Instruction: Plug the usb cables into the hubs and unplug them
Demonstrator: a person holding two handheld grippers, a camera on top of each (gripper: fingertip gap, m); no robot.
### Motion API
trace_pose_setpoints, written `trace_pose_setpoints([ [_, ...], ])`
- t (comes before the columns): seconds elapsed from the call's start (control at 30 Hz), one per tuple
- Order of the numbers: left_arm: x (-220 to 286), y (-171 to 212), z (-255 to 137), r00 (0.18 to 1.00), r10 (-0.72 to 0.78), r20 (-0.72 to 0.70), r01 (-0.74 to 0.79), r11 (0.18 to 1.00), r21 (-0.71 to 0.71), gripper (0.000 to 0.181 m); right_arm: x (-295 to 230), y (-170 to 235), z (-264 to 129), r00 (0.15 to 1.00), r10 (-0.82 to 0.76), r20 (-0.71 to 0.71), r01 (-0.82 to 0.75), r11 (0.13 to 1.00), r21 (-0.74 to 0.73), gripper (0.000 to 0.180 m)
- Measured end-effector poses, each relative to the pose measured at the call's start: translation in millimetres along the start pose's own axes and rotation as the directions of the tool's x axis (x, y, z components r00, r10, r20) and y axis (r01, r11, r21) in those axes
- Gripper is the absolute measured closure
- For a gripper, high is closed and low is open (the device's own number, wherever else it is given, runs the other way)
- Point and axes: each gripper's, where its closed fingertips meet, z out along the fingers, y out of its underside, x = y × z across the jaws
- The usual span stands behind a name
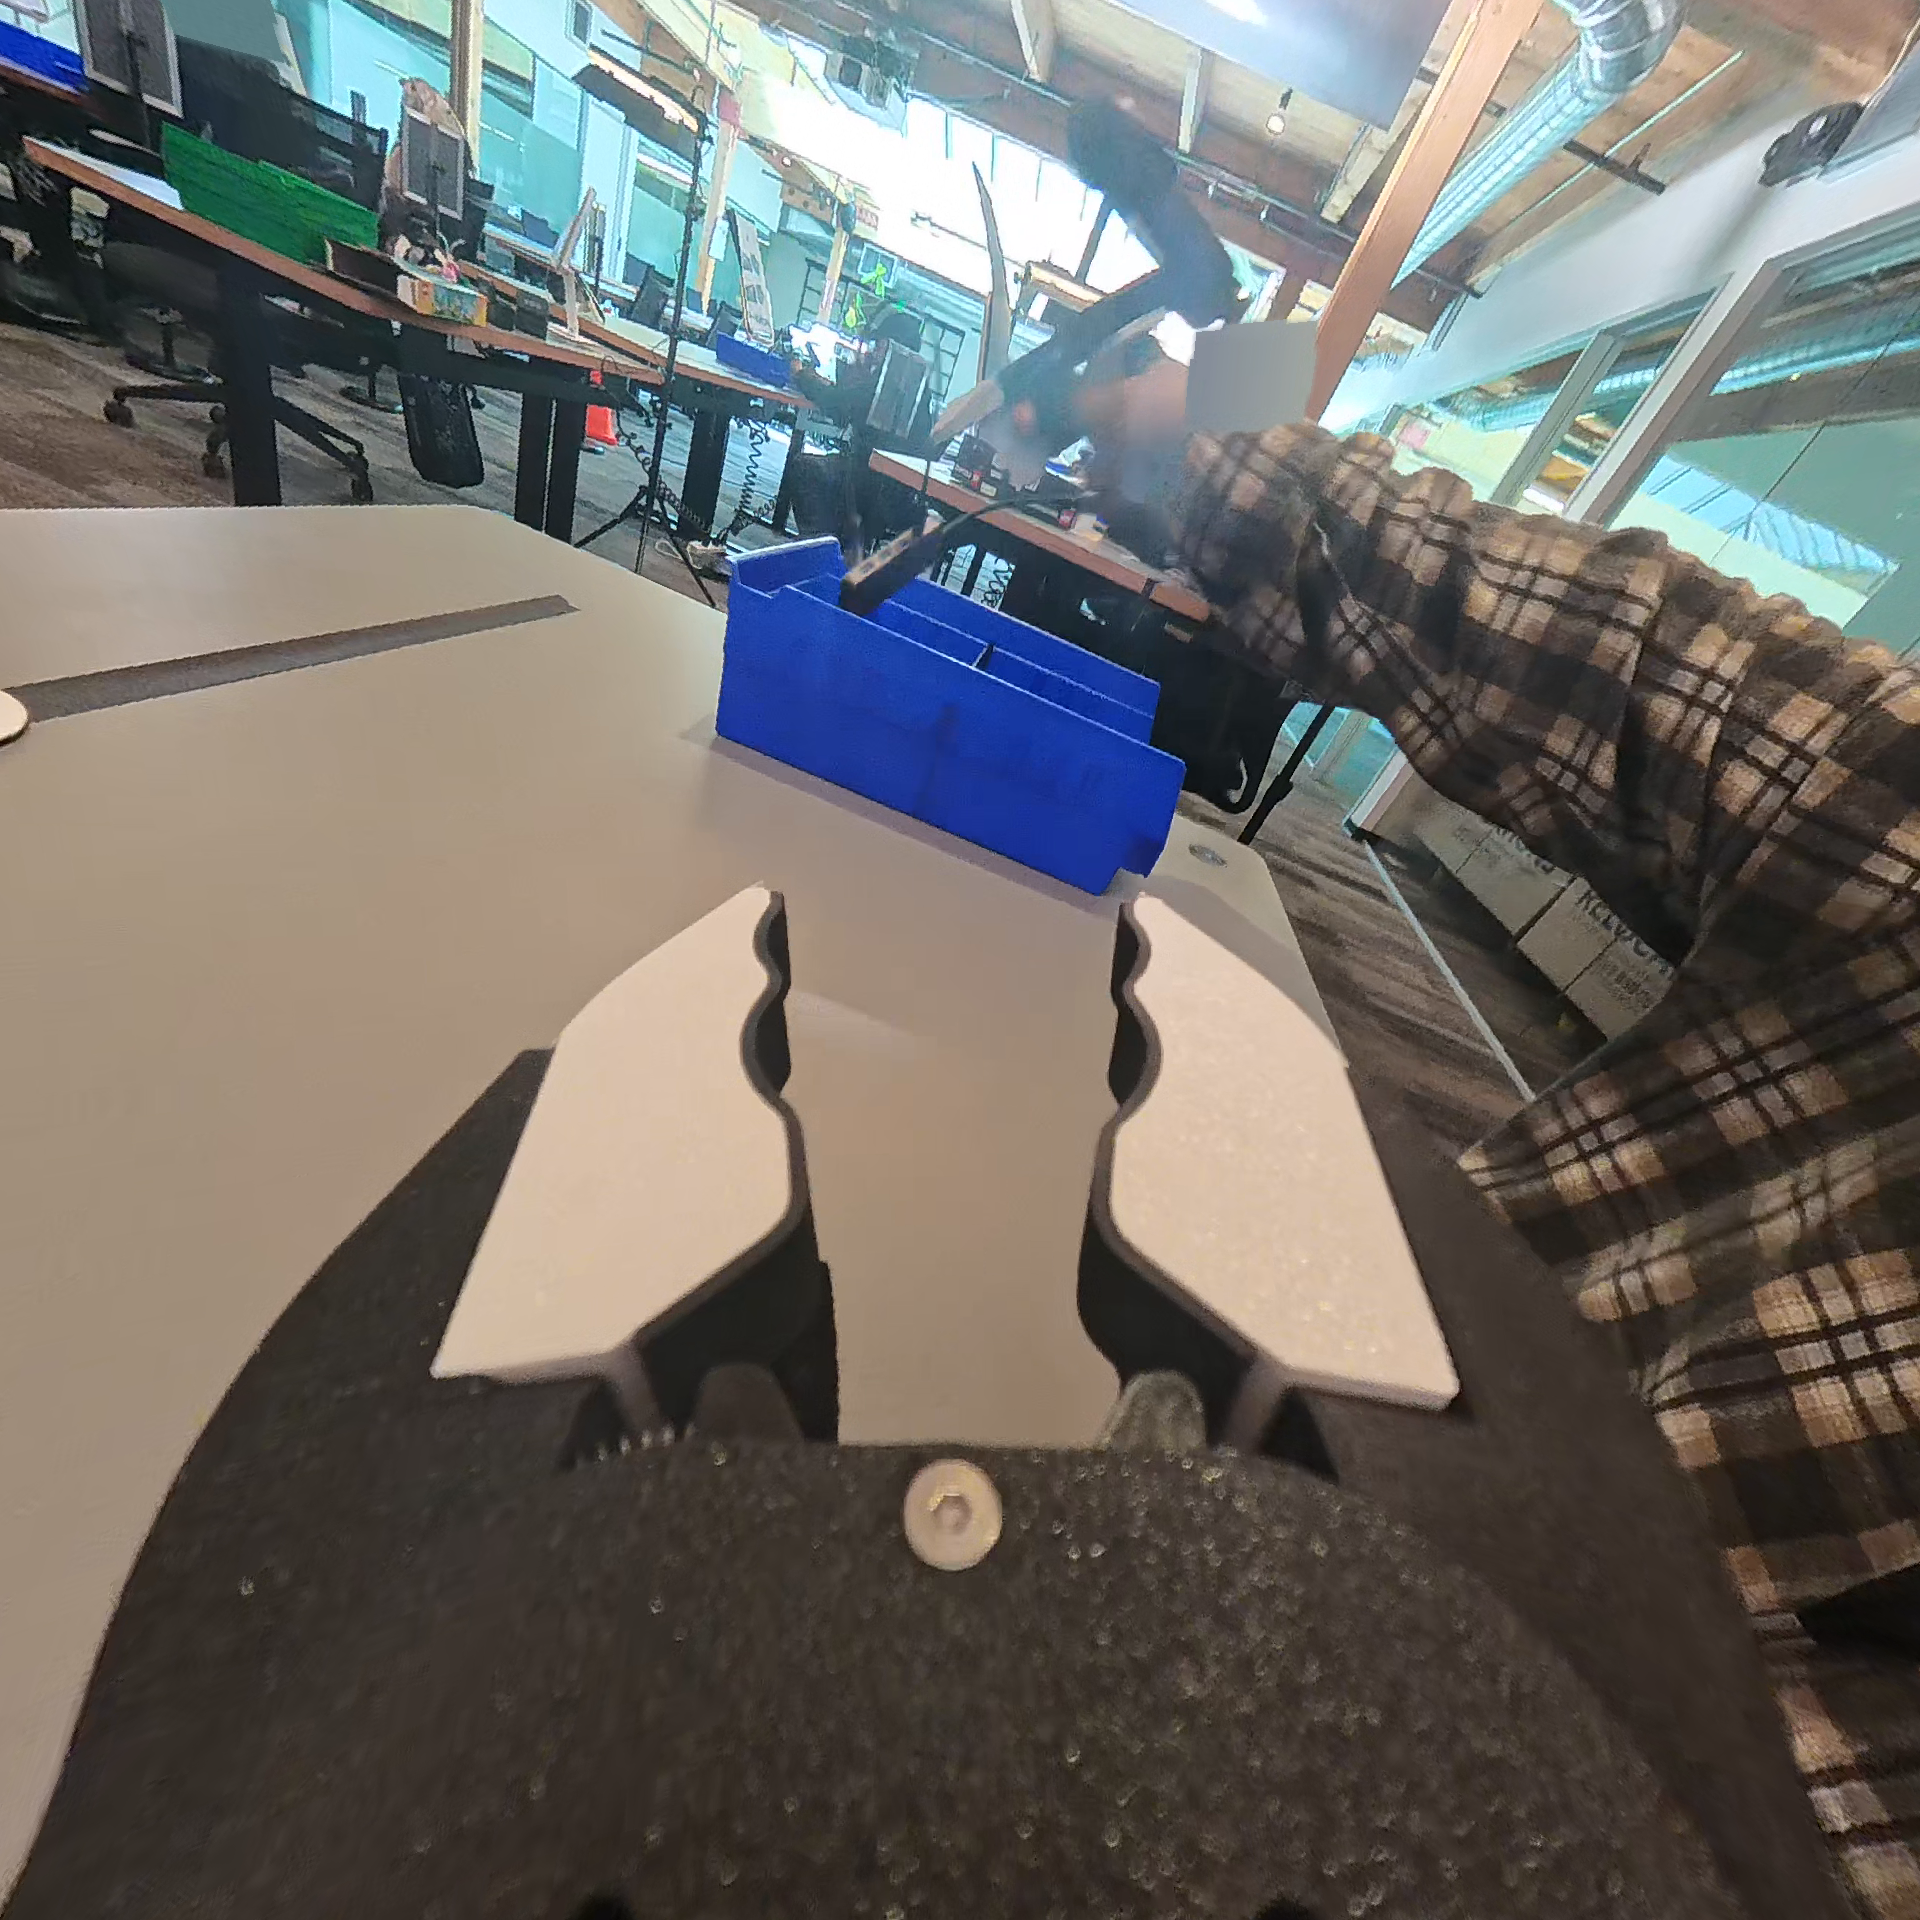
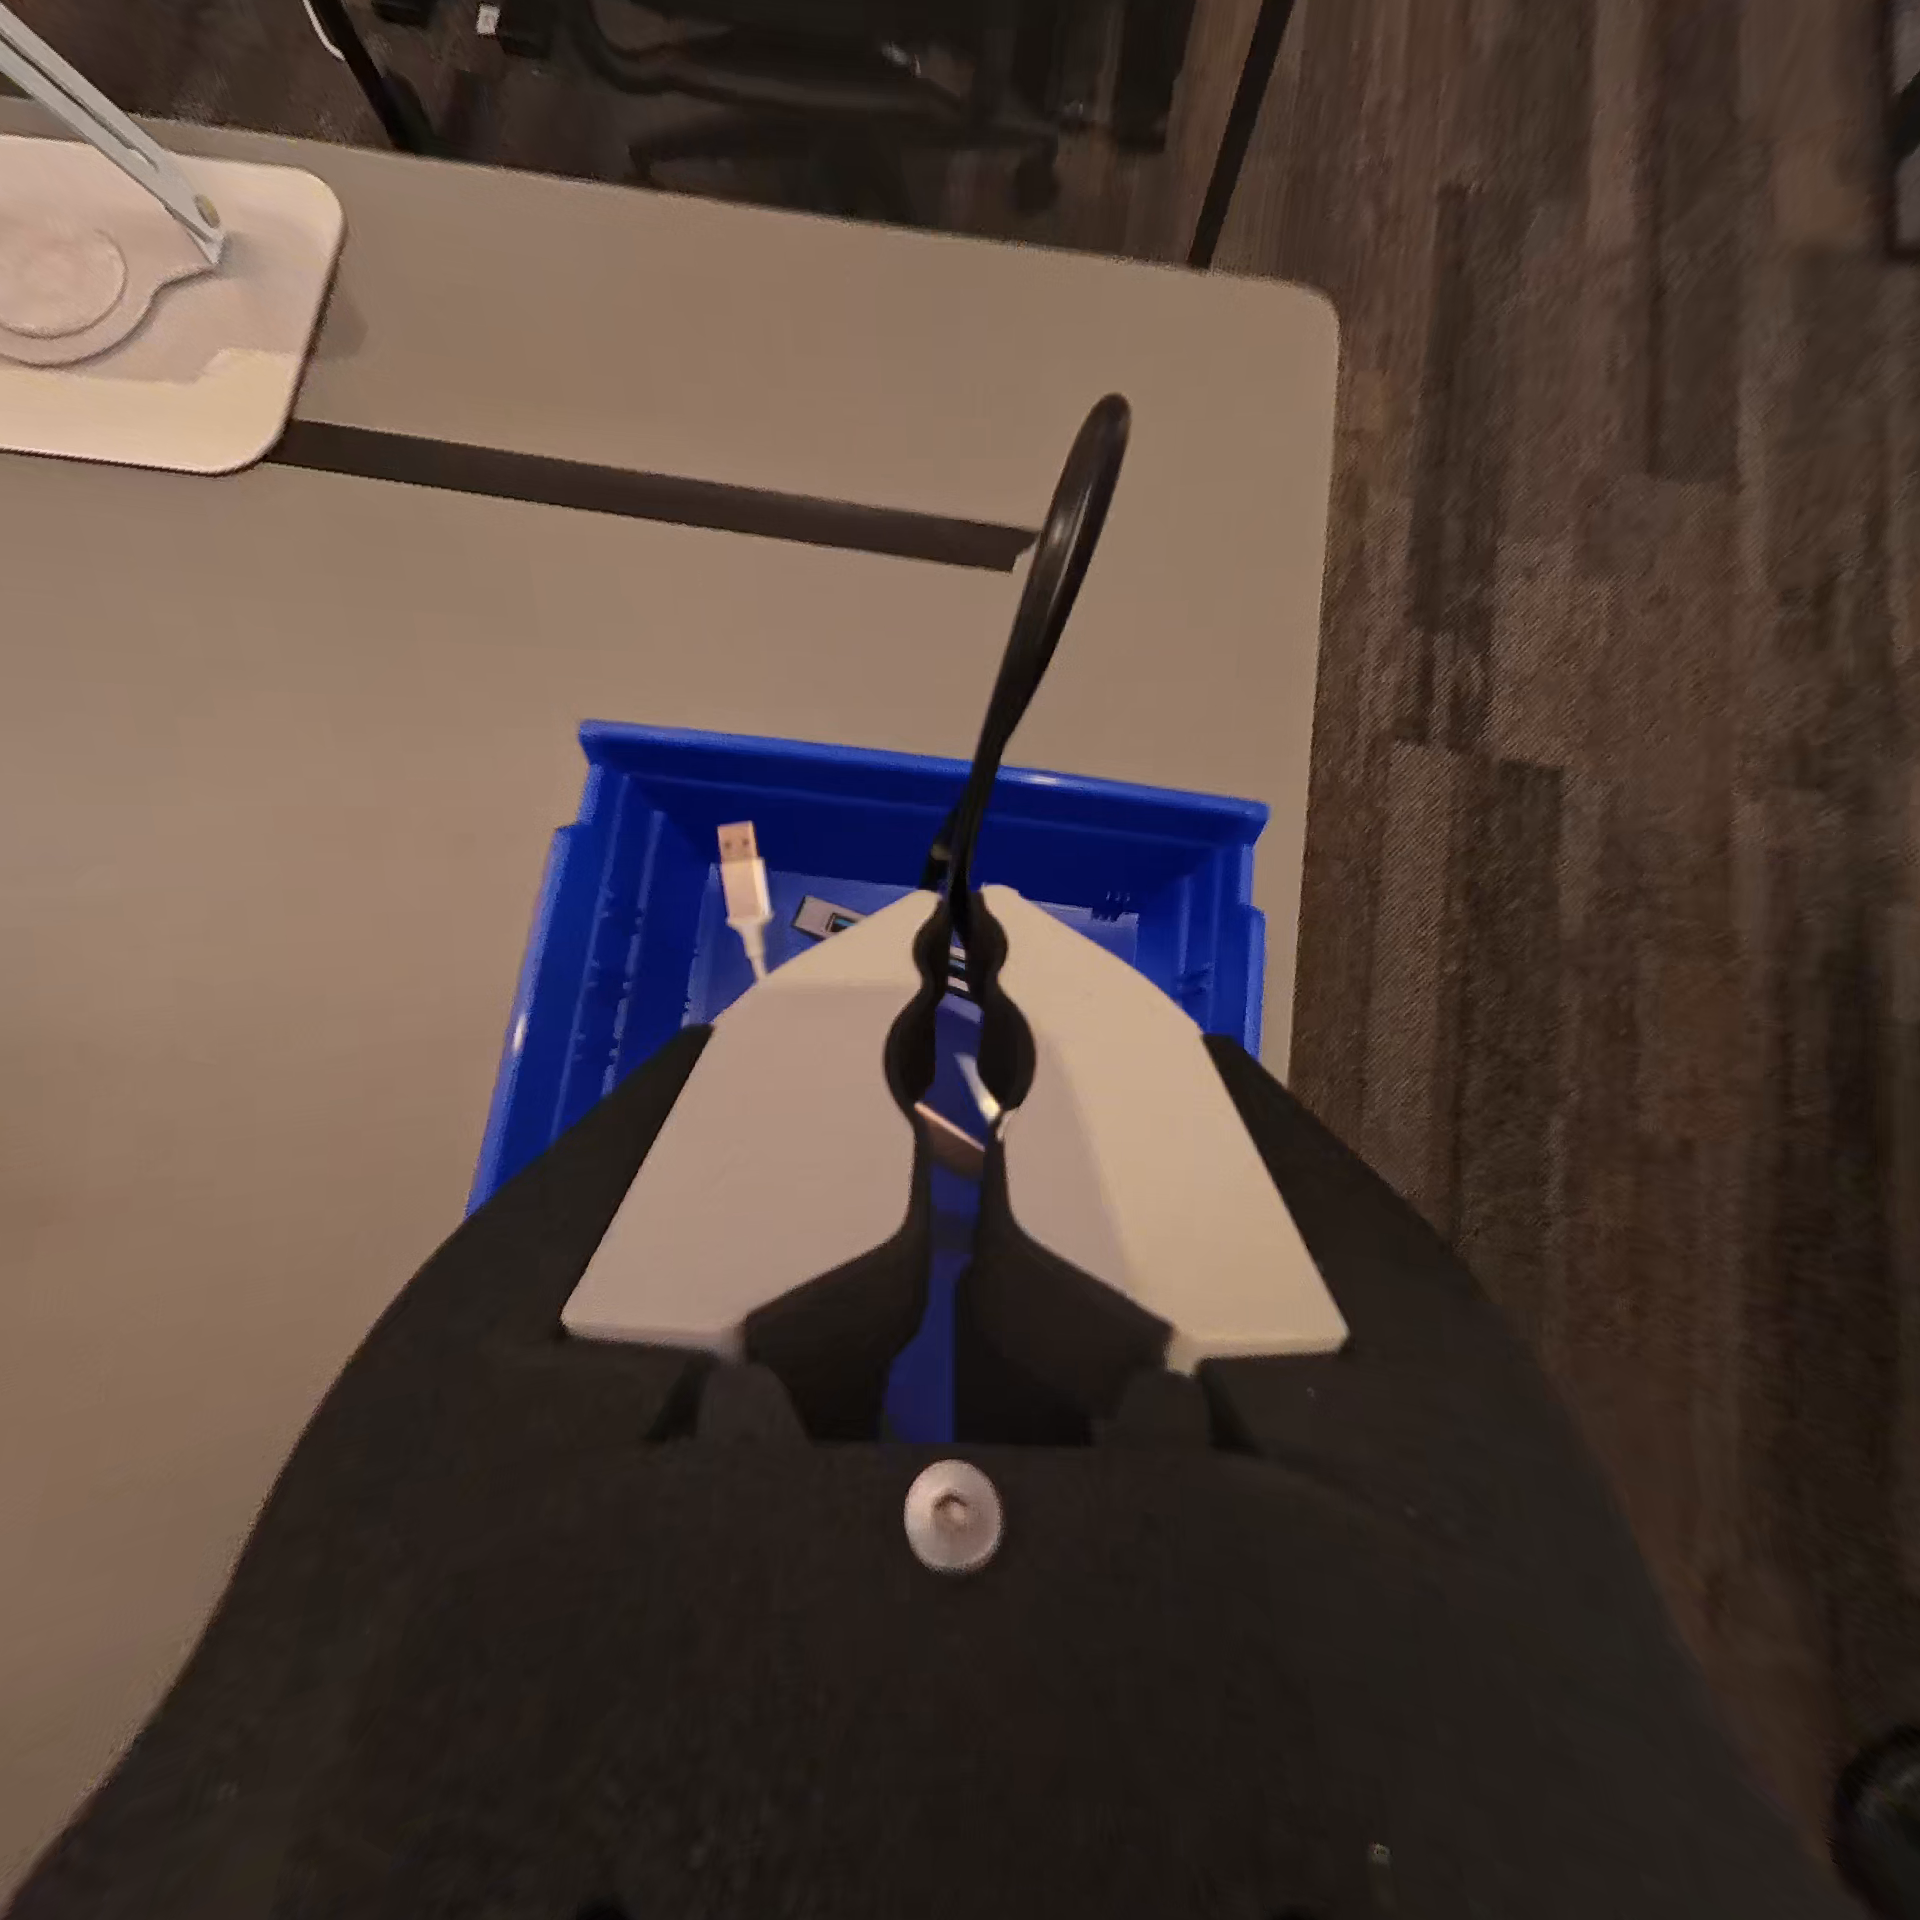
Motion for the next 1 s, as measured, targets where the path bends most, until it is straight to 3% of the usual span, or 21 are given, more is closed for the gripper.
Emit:
trace_pose_setpoints([
  [0.3,-5.0,0.7,-0.4,1.000,-0.007,0.015,0.007,1.000,0.014,0.116,-39.2,-55.6,-64.0,0.996,-0.053,0.074,0.038,0.980,0.196,0.178],
  [0.5,-11.2,-15.7,-3.0,0.992,0.083,0.093,-0.092,0.991,0.096,0.109,-120.3,-100.7,-111.3,0.948,-0.102,0.301,-0.016,0.930,0.366,0.178],
  [0.73,-7.4,-59.9,-3.5,0.941,0.241,0.236,-0.296,0.925,0.238,0.101,-250.5,-99.0,-119.0,0.760,-0.167,0.628,-0.145,0.898,0.415,0.178],
  [1.0,0.2,-54.1,20.4,0.904,0.322,0.282,-0.391,0.889,0.238,0.097,-380.0,-59.8,-100.5,0.528,-0.203,0.825,-0.183,0.921,0.344,0.178],
])
